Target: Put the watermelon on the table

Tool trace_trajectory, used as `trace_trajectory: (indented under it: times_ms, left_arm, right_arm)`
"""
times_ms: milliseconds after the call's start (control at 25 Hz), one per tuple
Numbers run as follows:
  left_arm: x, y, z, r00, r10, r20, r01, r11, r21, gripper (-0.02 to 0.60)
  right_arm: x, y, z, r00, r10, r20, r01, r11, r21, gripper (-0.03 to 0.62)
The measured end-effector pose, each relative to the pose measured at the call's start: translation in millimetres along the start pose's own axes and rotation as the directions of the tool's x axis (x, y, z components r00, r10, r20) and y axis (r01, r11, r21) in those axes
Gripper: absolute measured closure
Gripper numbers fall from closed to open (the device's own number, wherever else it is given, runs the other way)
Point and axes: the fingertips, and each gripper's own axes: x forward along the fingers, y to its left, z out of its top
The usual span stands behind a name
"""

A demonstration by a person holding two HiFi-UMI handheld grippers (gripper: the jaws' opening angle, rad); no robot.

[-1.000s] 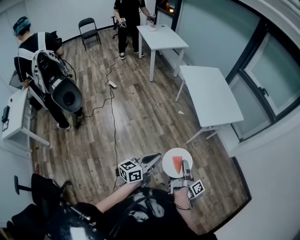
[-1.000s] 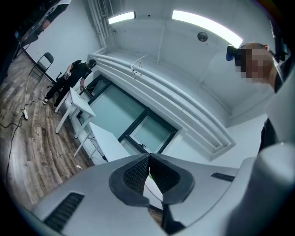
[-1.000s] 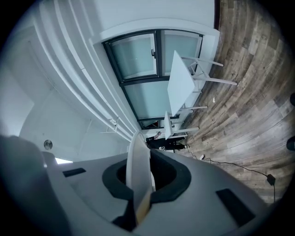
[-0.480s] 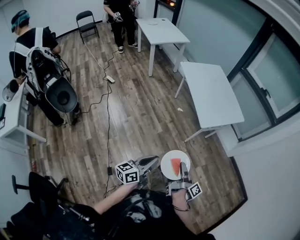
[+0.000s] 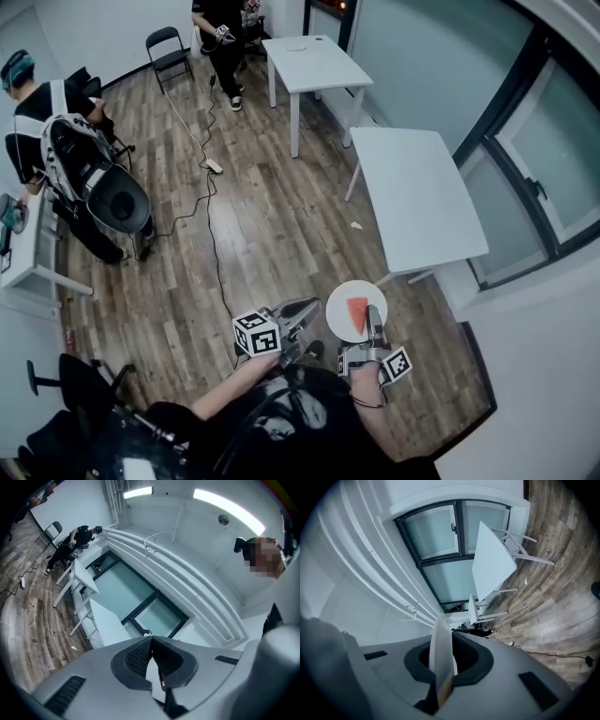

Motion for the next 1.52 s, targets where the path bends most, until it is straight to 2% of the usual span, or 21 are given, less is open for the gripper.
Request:
trace_trajectory:
  times_ms: [160,320,440,680,840,1000,1240,1520]
  left_arm:
    - [30,17,1,0.999,0.039,-0.023,-0.039,0.999,-0.009,0.577]
    - [61,21,-5,0.997,0.031,-0.066,-0.031,0.999,0.006,0.577]
    - [81,31,0,0.995,0.032,-0.098,-0.031,0.999,0.017,0.577]
    - [123,75,39,0.994,0.013,-0.111,-0.011,1.000,0.013,0.577]
    - [153,108,81,0.993,-0.028,-0.112,0.030,0.999,0.015,0.577]
    - [171,145,125,0.990,-0.069,-0.124,0.069,0.998,0.002,0.577]
    - [189,190,166,0.979,-0.101,-0.177,0.100,0.995,-0.015,0.577]
    - [199,235,198,0.987,-0.073,-0.146,0.067,0.997,-0.040,0.577]
  right_arm:
    - [12,-2,26,1.000,0.001,-0.011,-0.001,1.000,0.018,0.572]
    - [26,-22,52,0.999,-0.037,0.015,0.036,0.997,0.064,0.572]
    - [45,-22,67,0.999,-0.036,0.019,0.034,0.997,0.068,0.572]
    - [107,-21,83,0.999,-0.030,0.036,0.028,0.998,0.063,0.572]
    - [162,-20,90,0.997,-0.035,0.062,0.032,0.999,0.043,0.572]
    - [219,-16,86,0.996,-0.035,0.079,0.033,0.999,0.023,0.572]
    - [292,-16,73,0.994,-0.031,0.103,0.029,0.999,0.027,0.572]
    - [352,-23,82,0.995,-0.043,0.095,0.040,0.999,0.031,0.572]
